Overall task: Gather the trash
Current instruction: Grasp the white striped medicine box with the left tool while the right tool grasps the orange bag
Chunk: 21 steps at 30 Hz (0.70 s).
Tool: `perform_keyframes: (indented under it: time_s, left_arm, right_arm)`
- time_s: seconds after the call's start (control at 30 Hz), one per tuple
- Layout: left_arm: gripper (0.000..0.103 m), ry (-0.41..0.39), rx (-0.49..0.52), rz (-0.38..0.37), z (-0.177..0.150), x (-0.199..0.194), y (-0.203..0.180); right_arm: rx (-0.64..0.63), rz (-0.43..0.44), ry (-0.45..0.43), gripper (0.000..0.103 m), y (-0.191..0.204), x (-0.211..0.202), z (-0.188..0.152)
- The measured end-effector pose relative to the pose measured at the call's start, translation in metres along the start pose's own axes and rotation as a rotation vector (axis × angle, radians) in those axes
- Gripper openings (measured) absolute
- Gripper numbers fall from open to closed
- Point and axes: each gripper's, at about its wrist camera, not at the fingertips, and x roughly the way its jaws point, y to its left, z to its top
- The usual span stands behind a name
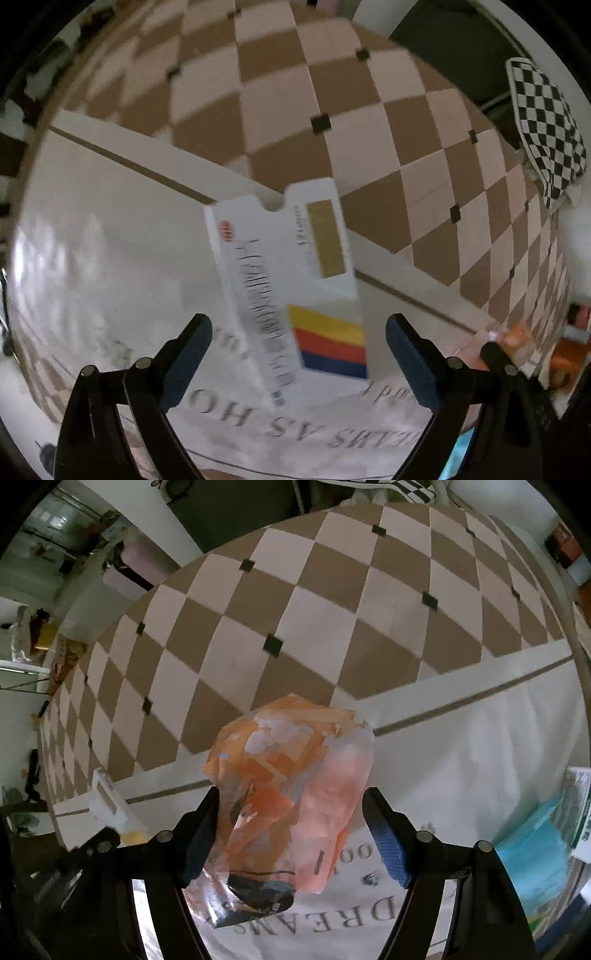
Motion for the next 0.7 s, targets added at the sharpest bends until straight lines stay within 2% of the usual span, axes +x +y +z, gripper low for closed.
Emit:
perform_keyframes:
  time_s: [0.1, 0.2, 0.27, 0.33, 0.43, 0.6, 0.7]
  left_arm:
    - [0.095, 0.012, -0.015, 0.001, 0.005, 0.009, 0.000]
    - [0.093, -0.017, -0.025, 0.019, 0.003, 0.010, 0.002]
    - [0.081, -0.045, -0.020, 0.051, -0.003, 0.007, 0.001]
    - [0.075, -0.067, 0.006, 0.089, -0.012, 0.006, -0.003]
    - [0.074, -0.094, 0.036, 0.089, -0.024, 0.004, -0.002]
    - [0.074, -0.120, 0.079, 0.108, -0.042, 0.000, -0.002]
    - [0.074, -0.131, 0.094, 0.118, -0.049, -0.004, -0.004]
  right_arm:
    - [0.007, -0.001, 0.034, 0.078, 0.000, 0.006, 0.009]
    - [0.020, 0.000, 0.050, 0.078, 0.000, 0.013, 0.013]
    - [0.025, -0.005, 0.057, 0.078, 0.001, 0.018, 0.014]
    - [0.020, -0.011, 0.053, 0.078, 0.001, 0.018, 0.016]
    - [0.009, -0.027, 0.047, 0.077, 0.006, 0.020, 0.015]
    - [-0.002, -0.054, 0.029, 0.069, 0.019, 0.022, 0.011]
    - [-0.016, -0.052, 0.022, 0.058, 0.021, 0.020, 0.007]
